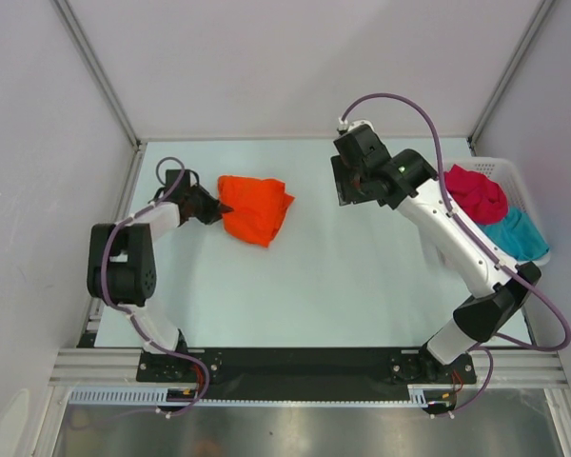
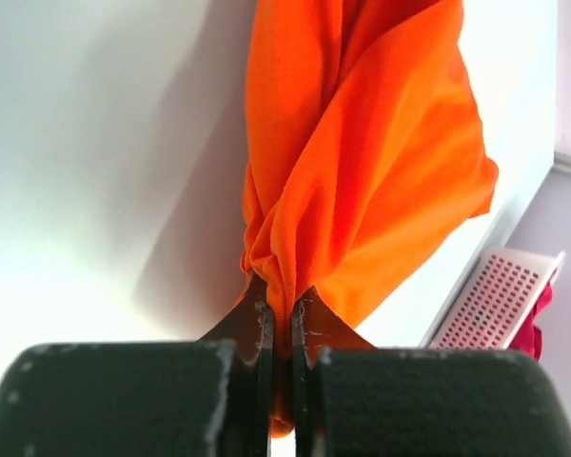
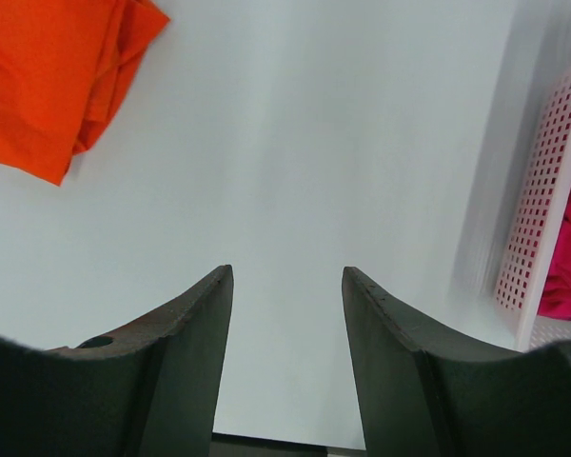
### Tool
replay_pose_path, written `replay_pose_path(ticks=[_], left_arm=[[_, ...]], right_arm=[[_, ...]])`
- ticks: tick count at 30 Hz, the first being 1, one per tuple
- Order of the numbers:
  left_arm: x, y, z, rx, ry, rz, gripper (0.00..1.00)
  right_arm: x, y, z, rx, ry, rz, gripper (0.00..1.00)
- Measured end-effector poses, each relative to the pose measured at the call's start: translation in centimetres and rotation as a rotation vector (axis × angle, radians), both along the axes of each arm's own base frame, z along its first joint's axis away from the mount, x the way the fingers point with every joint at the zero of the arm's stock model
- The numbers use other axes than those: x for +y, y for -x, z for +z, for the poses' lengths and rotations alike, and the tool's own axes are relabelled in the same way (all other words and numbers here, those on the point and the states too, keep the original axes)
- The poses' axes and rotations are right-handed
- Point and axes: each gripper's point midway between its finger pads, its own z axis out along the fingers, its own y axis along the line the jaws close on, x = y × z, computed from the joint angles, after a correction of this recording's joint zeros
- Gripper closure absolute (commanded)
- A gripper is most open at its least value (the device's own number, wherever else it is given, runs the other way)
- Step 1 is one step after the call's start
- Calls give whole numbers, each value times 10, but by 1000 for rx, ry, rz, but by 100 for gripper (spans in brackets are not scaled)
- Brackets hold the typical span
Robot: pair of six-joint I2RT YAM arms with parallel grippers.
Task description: Fold and stack the t-shirts
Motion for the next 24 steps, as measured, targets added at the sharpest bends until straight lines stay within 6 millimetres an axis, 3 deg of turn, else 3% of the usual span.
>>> replay_pose_path(ticks=[5,11,15,24], left_arm=[[51,15,1,25,-10,99,100],[113,35,-3,64,-16,231,100],[143,47,2,67,-27,298,100],[204,78,6,67,-31,432,100]], right_arm=[[-2,9,6,1,-1,11,45],[-11,19,28,-44,-31,7,46],[-16,24,38,-63,-45,6,46],[-17,27,39,-61,-43,8,46]])
